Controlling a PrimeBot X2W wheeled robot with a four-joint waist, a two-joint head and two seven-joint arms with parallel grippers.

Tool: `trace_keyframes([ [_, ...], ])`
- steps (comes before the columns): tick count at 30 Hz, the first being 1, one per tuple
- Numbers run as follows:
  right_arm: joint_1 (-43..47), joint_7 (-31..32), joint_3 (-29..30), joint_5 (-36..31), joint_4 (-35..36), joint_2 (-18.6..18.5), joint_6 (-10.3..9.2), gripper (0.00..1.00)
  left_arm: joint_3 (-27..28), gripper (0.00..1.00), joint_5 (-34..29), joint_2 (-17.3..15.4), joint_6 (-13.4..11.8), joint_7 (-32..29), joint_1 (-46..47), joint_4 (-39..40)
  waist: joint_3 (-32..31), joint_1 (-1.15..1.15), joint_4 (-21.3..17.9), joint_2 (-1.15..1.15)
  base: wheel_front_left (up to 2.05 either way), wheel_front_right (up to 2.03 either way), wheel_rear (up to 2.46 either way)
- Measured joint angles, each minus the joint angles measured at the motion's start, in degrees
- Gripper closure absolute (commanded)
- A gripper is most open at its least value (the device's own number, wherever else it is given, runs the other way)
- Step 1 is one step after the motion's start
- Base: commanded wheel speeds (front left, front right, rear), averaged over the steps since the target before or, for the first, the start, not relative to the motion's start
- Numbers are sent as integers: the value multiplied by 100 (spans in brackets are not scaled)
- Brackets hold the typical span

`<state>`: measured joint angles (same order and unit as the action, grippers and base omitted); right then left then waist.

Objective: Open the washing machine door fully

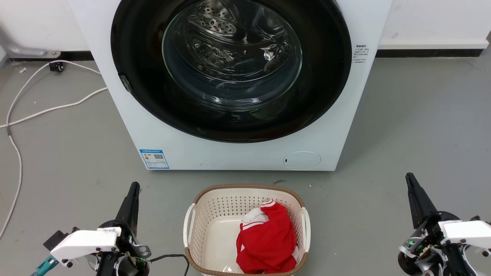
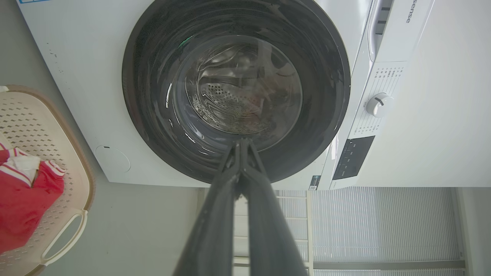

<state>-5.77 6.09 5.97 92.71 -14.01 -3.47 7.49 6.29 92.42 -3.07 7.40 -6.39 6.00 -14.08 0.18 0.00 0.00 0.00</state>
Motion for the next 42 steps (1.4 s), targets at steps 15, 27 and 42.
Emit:
trace_keyframes([
  [15,242,-215,-35,-26,-34,30,0,0,-238,0,-54,34,-8,210,-200,-42,1,0,-1,0,0,0,0],
  [27,258,-514,-20,-1265,427,32,0,0,-363,0,-1089,30,-8,526,-108,466,2,0,-20,0,0,0,0],
  [42,375,-840,-245,-3905,987,37,0,0,-443,0,-2936,31,-8,862,-94,866,-4,0,-46,0,0,0,0],
])
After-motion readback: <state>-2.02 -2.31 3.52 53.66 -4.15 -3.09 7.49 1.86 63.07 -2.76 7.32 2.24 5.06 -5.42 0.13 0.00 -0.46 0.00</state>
